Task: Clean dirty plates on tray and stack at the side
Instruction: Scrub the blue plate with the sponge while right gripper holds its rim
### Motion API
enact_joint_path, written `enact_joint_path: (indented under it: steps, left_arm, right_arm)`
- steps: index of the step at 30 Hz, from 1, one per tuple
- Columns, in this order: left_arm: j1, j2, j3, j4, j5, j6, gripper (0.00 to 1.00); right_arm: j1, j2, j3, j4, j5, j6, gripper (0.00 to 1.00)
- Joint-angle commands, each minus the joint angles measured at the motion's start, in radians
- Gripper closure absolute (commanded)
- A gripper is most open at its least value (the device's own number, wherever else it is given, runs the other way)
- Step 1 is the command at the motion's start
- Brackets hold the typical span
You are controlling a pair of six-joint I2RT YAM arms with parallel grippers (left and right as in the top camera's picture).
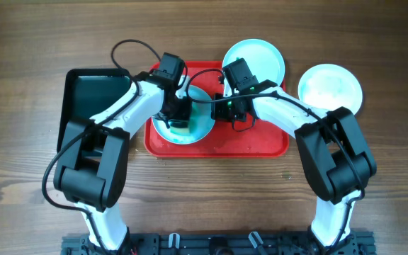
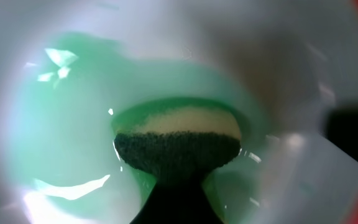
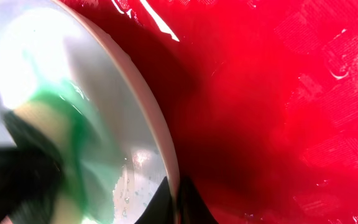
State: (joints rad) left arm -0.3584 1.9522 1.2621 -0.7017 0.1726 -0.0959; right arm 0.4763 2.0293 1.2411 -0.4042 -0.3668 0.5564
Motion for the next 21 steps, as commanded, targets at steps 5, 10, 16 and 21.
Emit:
enact_joint_path:
  steps: [5, 10, 16, 21]
  left_arm:
    - [-0.023, 0.046, -0.032, 0.129, -0.257, -0.151, 0.96]
    - [-0.023, 0.046, -0.032, 0.187, -0.550, -0.341, 0.96]
    - [-0.026, 0.046, -0.032, 0.099, -0.426, -0.399, 0.96]
    - [-0.023, 0.046, -0.032, -0.008, -0.034, -0.173, 0.96]
  right_arm:
    - [0.002, 0.037, 0.002, -0.008, -0.001, -0.007, 0.96]
    - [0.002, 0.037, 0.003, -0.008, -0.001, -0.008, 0.96]
    - [0.002, 0.037, 0.002, -0.008, -0.001, -0.008, 0.96]
    - [0.000, 0.037, 0.002, -0.008, -0.031, -0.031, 0.96]
